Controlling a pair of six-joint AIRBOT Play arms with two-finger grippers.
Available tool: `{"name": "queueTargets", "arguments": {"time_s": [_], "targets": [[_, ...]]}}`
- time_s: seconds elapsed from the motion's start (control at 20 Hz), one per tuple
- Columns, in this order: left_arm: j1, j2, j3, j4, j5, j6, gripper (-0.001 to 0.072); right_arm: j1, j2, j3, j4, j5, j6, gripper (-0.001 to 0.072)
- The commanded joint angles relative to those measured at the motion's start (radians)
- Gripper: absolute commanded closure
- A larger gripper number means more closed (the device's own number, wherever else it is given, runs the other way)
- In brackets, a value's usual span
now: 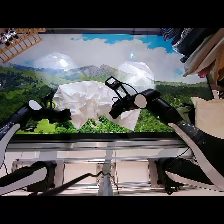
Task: Fold the clothes and pants, and hang the long-sleeved shirts on hangers.
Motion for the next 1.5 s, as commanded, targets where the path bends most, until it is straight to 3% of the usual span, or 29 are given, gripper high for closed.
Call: {"name": "queueTargets", "arguments": {"time_s": [0.0, 0.2, 0.35, 0.5, 0.65, 0.75, 0.8, 0.95, 1.1, 1.25, 1.45], "targets": [[-0.011, 0.003, 0.006, -0.047, 0.029, 0.056, 0.0703, -0.010, 0.014, 0.008, -0.030, 0.010, 0.000, 0.0690], [0.093, 0.163, 0.132, -0.148, -0.241, 0.192, 0.0703, -0.083, 0.136, 0.131, -0.253, 0.214, 0.001, 0.0691], [0.282, 0.331, 0.362, -0.499, -0.444, 0.242, 0.0703, -0.162, 0.290, 0.328, -0.458, 0.370, 0.003, 0.0691], [0.492, 0.459, 0.620, -1.048, -0.449, 0.278, 0.0703, -0.198, 0.464, 0.539, -0.481, 0.341, -0.009, 0.0691], [0.681, 0.535, 0.855, -1.553, -0.372, 0.288, 0.0703, -0.198, 0.611, 0.721, -0.372, 0.212, -0.032, 0.0691], [0.769, 0.560, 0.999, -1.789, -0.303, 0.334, 0.0703, -0.198, 0.674, 0.809, -0.238, 0.124, -0.089, 0.0692], [0.798, 0.562, 1.069, -1.835, -0.269, 0.356, 0.0703, -0.198, 0.695, 0.849, -0.161, 0.090, -0.128, 0.0692], [0.822, 0.559, 1.196, -1.627, -0.206, 0.357, 0.0703, -0.198, 0.698, 0.918, -0.097, 0.074, -0.159, 0.0692], [0.821, 0.530, 1.194, -1.229, -0.209, 0.296, 0.0703, -0.198, 0.637, 0.917, -0.226, 0.125, -0.156, 0.0692], [0.801, 0.417, 1.163, -0.930, -0.307, 0.246, 0.0702, -0.198, 0.475, 0.894, -0.372, 0.238, -0.112, 0.0691], [0.552, 0.159, 0.949, -0.673, -0.284, 0.273, 0.0703, -0.218, 0.164, 0.734, -0.461, 0.237, -0.070, 0.0691]]}}
